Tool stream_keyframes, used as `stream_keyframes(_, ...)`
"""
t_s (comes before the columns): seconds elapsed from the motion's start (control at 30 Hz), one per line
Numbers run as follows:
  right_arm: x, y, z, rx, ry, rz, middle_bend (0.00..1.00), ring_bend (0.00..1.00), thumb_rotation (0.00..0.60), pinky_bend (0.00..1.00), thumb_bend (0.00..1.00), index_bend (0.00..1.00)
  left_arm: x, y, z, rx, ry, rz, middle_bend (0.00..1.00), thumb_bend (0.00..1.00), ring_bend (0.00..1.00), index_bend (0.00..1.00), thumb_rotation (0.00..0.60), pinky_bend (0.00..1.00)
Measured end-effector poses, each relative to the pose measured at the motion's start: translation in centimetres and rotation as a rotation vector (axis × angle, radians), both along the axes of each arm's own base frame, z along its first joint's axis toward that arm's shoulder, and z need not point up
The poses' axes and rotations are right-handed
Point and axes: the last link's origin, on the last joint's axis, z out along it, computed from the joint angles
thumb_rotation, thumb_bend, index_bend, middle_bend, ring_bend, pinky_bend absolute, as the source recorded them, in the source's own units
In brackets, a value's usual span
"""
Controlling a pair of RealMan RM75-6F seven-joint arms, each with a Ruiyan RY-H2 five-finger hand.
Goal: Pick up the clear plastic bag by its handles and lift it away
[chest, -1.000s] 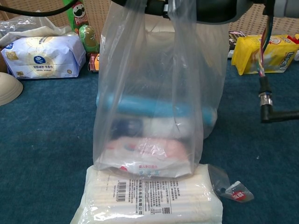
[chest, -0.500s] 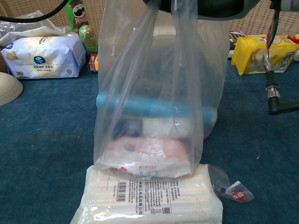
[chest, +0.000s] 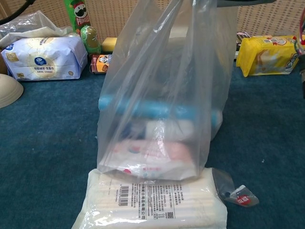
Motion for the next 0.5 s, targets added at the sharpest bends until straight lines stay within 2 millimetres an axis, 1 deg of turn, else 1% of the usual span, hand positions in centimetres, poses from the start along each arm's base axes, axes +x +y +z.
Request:
stream_keyframes(0.17, -0.3, -0.1, 1.2, -0.016, -0.003, -0.013, 0.73, 0.77, 0.158, 0.67, 0.16, 0.63, -1.8, -1.1, 0.4, -0.012, 0.034, 0.026, 0.14, 0.08, 0.01, 0.13, 0.6, 0.16)
stream_keyframes(0.27, -0.2, -0.1, 1.9, -0.018, -0.016, -0.02, 0.73, 0.77, 0.16, 0.67, 0.16, 0.63, -3.2, -2.1, 0.7, -0.025, 0.049, 0.063, 0.14, 0.08, 0.01, 0.13, 0.6, 0.16)
stream_keyframes(0.3, -0.2, -0.2, 2.1, -0.018, -0.022, -0.023, 0.72, 0.77, 0.169, 0.67, 0.16, 0.63, -4.2, -2.7, 0.9, -0.031, 0.057, 0.088, 0.14, 0.08, 0.01, 0.13, 0.6, 0.16)
stream_keyframes(0.33, -0.1, -0.2, 2.4, -0.018, -0.028, -0.026, 0.72, 0.77, 0.177, 0.67, 0.16, 0.63, -4.6, -2.9, 1.0, -0.032, 0.061, 0.1, 0.14, 0.08, 0.01, 0.13, 0.6, 0.16)
stream_keyframes(0.43, -0.1, -0.4, 3.4, -0.022, -0.051, -0.038, 0.72, 0.76, 0.25, 0.67, 0.16, 0.63, -6.9, -4.1, 1.4, -0.029, 0.072, 0.159, 0.14, 0.08, 0.01, 0.13, 0.6, 0.16)
stream_keyframes(0.5, 0.0, -0.4, 4.0, -0.023, -0.065, -0.05, 0.72, 0.76, 0.315, 0.69, 0.16, 0.63, -8.4, -5.0, 1.7, -0.028, 0.079, 0.194, 0.14, 0.08, 0.01, 0.13, 0.6, 0.16)
